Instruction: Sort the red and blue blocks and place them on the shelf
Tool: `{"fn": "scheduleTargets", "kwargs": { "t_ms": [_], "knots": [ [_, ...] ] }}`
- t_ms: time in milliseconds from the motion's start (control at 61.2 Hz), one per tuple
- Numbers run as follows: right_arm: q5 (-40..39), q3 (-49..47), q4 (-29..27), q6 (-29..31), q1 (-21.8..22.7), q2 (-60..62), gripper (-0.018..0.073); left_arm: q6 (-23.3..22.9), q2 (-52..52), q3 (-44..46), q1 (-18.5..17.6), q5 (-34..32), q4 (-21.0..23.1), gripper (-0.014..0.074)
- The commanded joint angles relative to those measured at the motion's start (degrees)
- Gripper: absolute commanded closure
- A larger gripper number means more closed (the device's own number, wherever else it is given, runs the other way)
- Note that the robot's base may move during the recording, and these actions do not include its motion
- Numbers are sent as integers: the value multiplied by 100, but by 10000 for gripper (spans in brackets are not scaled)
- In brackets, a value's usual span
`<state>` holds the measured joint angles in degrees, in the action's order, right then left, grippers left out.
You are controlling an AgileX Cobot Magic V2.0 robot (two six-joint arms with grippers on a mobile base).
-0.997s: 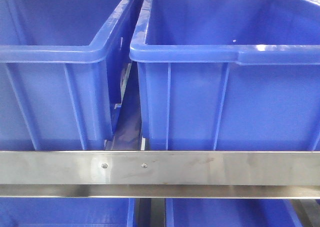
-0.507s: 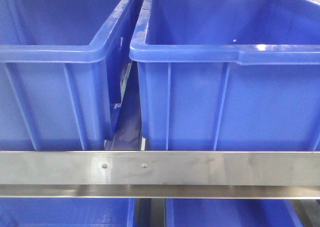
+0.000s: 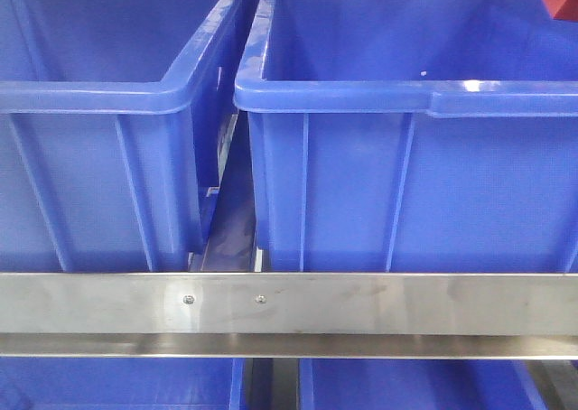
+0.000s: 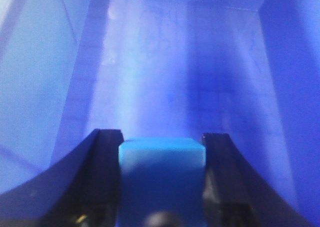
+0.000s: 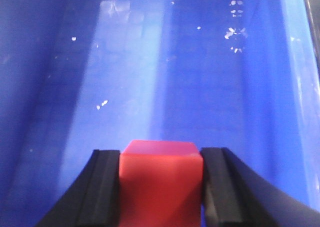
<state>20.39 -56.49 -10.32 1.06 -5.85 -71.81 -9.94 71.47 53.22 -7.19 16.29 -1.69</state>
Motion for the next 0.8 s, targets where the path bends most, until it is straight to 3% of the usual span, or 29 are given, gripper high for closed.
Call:
{"fn": "scheduleTargets", "kwargs": {
  "t_ms": [0,65,392,458,523,588,621,687,785],
  "knots": [
    [-358,-228,-26,90,-5,146,-11,-12,-137,234,-23,-345,91,90],
    [-269,-228,-26,90,-5,146,-73,-12,-137,234,-23,-222,129,27],
    [-231,-228,-26,90,-5,146,34,-12,-137,234,-23,-44,129,38],
    [-252,-228,-26,90,-5,146,91,-12,-137,234,-23,-21,169,89],
    [-270,-228,-26,90,-5,146,217,-12,-161,234,-23,34,227,214],
    [-270,-228,-26,90,-5,146,426,-12,-213,234,-23,126,283,441],
    [-270,-228,-26,90,-5,157,539,-12,-247,234,-23,139,283,489],
    [-297,-228,-26,83,-5,180,475,-12,-360,234,-23,152,296,435],
    [-302,-228,-26,83,-5,297,487,-12,-565,222,-23,176,288,452]
  ]
}}
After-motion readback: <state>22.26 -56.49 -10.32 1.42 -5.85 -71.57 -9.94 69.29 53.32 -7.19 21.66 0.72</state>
